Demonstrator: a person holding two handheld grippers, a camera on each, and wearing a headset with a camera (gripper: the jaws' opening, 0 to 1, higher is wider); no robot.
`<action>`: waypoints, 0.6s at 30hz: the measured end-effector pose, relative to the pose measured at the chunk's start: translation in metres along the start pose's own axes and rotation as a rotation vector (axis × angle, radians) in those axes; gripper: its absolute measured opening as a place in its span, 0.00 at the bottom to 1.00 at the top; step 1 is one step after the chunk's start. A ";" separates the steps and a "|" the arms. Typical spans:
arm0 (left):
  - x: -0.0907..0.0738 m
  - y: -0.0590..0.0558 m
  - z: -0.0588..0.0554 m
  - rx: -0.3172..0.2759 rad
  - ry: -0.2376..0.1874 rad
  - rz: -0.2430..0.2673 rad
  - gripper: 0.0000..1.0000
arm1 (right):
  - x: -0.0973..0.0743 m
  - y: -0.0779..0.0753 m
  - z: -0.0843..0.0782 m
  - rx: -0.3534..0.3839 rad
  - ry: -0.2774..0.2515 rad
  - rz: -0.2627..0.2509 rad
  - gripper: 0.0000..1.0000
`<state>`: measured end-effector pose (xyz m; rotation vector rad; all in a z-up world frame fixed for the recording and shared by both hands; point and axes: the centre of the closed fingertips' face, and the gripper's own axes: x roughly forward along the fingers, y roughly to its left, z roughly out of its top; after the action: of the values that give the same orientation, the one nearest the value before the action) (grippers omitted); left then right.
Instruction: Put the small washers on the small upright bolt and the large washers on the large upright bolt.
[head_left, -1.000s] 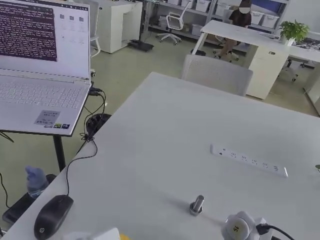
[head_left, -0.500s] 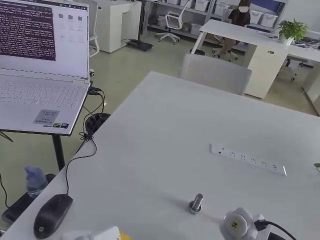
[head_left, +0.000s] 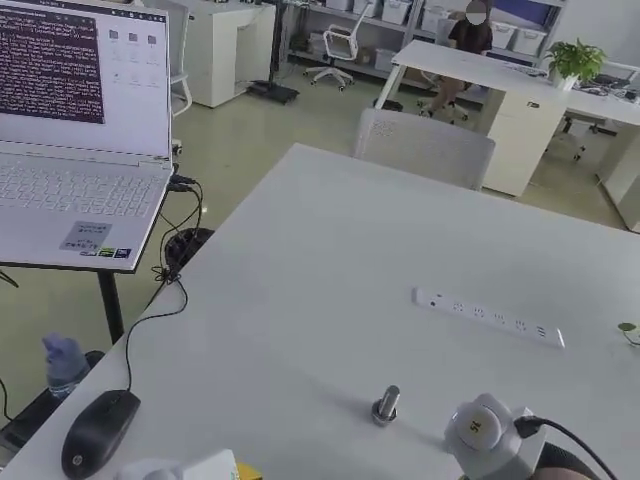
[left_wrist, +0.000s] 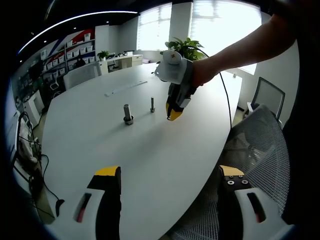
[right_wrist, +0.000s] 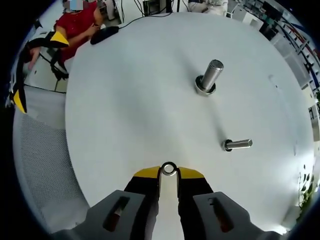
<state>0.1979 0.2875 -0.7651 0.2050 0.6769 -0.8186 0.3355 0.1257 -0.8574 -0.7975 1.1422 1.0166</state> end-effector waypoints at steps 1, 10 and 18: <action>0.000 0.000 0.000 0.001 0.000 0.000 0.78 | -0.002 -0.002 0.000 -0.001 -0.002 0.001 0.13; 0.004 -0.002 0.002 0.005 -0.001 -0.004 0.78 | -0.012 -0.018 0.001 0.003 -0.005 -0.017 0.13; 0.006 -0.001 0.004 0.007 0.000 -0.009 0.78 | -0.019 -0.035 0.003 0.010 -0.011 -0.031 0.13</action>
<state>0.2017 0.2813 -0.7655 0.2084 0.6750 -0.8295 0.3678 0.1119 -0.8379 -0.7981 1.1217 0.9881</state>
